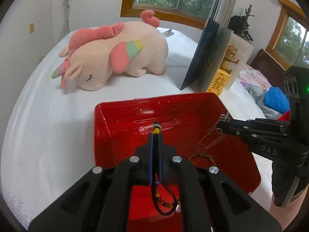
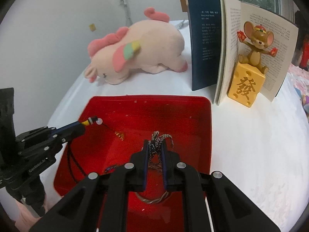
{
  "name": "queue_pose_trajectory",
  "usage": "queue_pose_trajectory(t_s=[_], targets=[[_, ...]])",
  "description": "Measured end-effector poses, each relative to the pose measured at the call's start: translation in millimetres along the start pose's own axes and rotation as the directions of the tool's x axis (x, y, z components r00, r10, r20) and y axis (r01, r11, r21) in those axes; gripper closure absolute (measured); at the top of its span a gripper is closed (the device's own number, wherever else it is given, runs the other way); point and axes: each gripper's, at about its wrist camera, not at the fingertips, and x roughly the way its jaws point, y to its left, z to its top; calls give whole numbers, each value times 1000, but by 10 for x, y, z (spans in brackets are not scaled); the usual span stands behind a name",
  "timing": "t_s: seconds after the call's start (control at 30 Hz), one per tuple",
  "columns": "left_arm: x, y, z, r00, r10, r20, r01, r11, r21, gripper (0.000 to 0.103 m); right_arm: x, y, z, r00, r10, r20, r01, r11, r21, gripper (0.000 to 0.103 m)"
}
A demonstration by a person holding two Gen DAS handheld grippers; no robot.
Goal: Organize jewelry
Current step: 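Lift the keychain and chain into the red tray and open both tools, then move both tools back toward the remaining jewelry, left tool reaching the wooden ring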
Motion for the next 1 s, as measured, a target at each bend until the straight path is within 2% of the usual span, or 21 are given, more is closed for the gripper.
queue_pose_trajectory(t_s=[0.2, 0.27, 0.3, 0.37, 0.4, 0.57, 0.8, 0.87, 1.0], targets=[[107, 72, 9, 1000, 12, -23, -12, 1000, -15, 100, 130, -13, 0, 1000, -8, -30, 8, 1000, 6, 91], [127, 85, 9, 999, 8, -33, -8, 1000, -15, 96, 141, -9, 0, 1000, 3, -30, -3, 1000, 5, 87], [131, 89, 8, 999, 1, -38, -2, 1000, -18, 94, 135, -3, 1, 1000, -2, -24, 2, 1000, 3, 75], [130, 88, 13, 999, -8, -46, 7, 1000, -20, 71, 106, 18, -2, 1000, -13, -10, 13, 1000, -2, 66], [121, 91, 14, 999, -8, -43, 7, 1000, -21, 68, 73, 28, -6, 1000, -17, -2, 17, 1000, -4, 66], [-26, 58, -2, 1000, -24, -17, 23, 999, -23, 68, -78, 68, -13, 1000, 1, 28, -1, 1000, -8, 66], [-250, -71, -76, 999, 14, 33, -14, 1000, 6, 62, -235, 172, -74, 999, 5, 53, -3, 999, -32, 66], [-315, -97, -102, 999, 22, 42, -23, 1000, 12, 56, -277, 199, -89, 998, 6, 62, -3, 999, -38, 66], [-466, -134, -185, 998, 26, 56, -27, 999, 19, 51, -388, 222, -165, 997, -4, 73, 7, 999, -39, 66]])
